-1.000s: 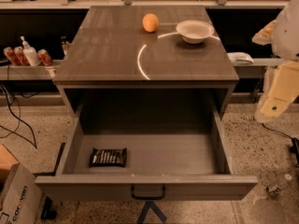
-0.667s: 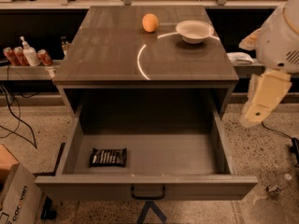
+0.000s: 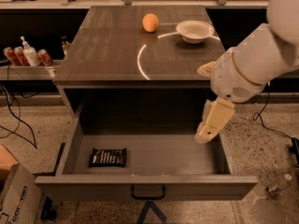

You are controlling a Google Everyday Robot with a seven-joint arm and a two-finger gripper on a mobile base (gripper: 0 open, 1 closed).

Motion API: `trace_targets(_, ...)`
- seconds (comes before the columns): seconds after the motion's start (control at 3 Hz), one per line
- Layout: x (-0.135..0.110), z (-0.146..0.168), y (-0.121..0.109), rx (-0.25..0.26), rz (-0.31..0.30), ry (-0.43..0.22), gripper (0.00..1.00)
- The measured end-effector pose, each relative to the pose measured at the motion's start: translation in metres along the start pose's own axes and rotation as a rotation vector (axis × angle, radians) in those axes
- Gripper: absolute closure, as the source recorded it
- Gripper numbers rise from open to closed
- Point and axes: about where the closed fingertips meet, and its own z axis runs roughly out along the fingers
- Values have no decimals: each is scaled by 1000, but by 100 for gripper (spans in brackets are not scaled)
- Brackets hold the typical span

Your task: Pick rxbar chocolate from top drawer and place on counter

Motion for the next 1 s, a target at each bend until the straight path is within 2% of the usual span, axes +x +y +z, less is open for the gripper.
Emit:
trace_targets(0.33,-20,52,0,-50,-13,-125,0)
trace_targets(1.0,-21,50,-2,-45,-12,-124,0)
